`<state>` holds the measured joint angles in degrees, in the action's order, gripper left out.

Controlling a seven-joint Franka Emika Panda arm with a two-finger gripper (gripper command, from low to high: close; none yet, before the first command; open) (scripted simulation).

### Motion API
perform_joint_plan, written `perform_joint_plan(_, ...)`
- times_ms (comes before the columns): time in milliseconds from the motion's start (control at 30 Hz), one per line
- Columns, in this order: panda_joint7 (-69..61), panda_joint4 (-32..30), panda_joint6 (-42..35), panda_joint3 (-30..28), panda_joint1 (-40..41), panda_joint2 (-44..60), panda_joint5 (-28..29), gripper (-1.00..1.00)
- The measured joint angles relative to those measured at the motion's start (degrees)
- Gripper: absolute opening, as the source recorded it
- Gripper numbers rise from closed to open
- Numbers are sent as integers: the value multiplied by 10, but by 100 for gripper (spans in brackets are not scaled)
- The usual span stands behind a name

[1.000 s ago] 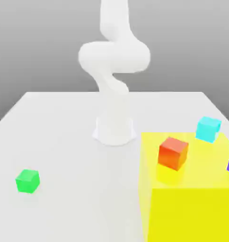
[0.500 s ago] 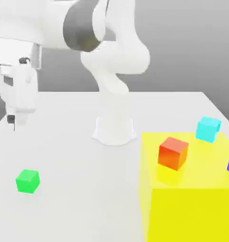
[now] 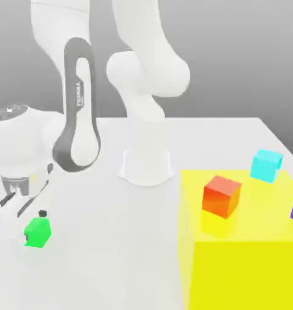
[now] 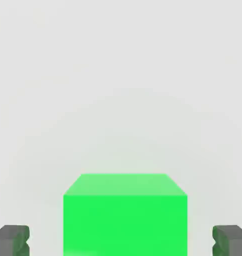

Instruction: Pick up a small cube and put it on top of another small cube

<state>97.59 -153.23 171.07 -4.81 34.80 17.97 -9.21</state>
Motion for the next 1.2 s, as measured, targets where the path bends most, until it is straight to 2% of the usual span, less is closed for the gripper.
perform_joint_plan(167, 0, 1, 5, 4, 3, 5, 0, -100)
perform_joint_plan(367, 41, -20, -83, -36, -25, -104, 55, -100)
perform_joint_plan(733, -132, 109, -349, 75, -236, -246, 56, -100)
perform_joint_plan(967, -250, 194, -512, 172, -345, -324, 48, -100)
perform_joint_plan(1100, -260, 160, -455, 190, -359, -300, 52, -100)
perform_joint_plan(1133, -260, 153, -443, 192, -360, -295, 53, 100)
perform_joint_plan(1200, -260, 153, -443, 192, -360, -295, 53, 100)
